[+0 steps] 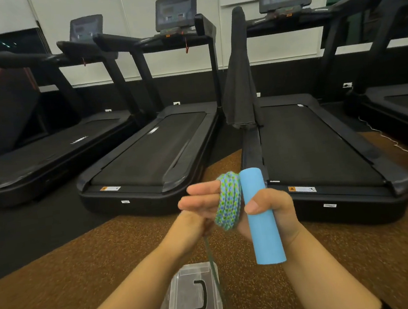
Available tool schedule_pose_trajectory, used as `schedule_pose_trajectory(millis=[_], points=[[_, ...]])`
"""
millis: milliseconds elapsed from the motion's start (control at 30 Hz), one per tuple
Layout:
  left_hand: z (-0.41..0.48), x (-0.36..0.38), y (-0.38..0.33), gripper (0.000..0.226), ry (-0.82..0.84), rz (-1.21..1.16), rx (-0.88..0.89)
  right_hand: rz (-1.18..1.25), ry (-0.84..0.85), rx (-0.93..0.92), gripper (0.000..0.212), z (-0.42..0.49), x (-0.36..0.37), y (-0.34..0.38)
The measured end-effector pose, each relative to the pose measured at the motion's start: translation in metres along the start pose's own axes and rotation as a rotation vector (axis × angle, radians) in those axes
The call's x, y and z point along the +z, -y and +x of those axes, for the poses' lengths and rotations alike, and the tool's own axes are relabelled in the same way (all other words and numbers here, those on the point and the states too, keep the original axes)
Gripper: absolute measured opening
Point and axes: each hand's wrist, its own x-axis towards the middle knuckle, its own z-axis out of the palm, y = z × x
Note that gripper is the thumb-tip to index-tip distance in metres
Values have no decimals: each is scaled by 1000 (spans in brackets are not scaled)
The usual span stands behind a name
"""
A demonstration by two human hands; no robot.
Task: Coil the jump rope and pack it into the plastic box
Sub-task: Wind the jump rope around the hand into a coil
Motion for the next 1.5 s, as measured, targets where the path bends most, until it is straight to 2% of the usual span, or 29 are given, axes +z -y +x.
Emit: schedule_pose_trajectory(millis=[67, 167, 333, 567, 767, 967, 1167, 1233, 1367, 1400, 1500], points=[[-11, 12, -2, 46, -5, -33, -39, 84, 54, -21, 54, 2, -7, -3], [-15, 27, -6, 41, -27, -65, -74, 182, 68, -30, 60, 7, -10, -4], [-18, 27, -13, 41, 2, -3, -63, 190, -92, -35, 70, 13, -24, 1], [-25, 18, -16, 34, 53, 405, 11, 123, -194, 56, 69, 11, -37, -3], [-31, 8, -32, 30, 117, 873, 99, 123, -188, 104, 73, 9, -41, -7], [-35, 5, -51, 24, 159, 1041, 95, 43, -212, 158, 71, 11, -37, -13], [-39, -5, -65, 20, 285, 1233, 47, -39, -226, 258, 74, 5, -29, -23], [-39, -9, -71, 22, 314, 1252, 42, -79, -221, 301, 70, 2, -25, -24], [-38, -16, -82, 22, 344, 1307, 55, -118, -261, 383, 31, -4, -14, -21], [-37, -17, -84, 23, 348, 1310, 57, -127, -269, 401, 28, -5, -12, -21], [-36, -19, -85, 27, 353, 1333, 34, -179, -322, 454, 42, -7, -14, -24]])
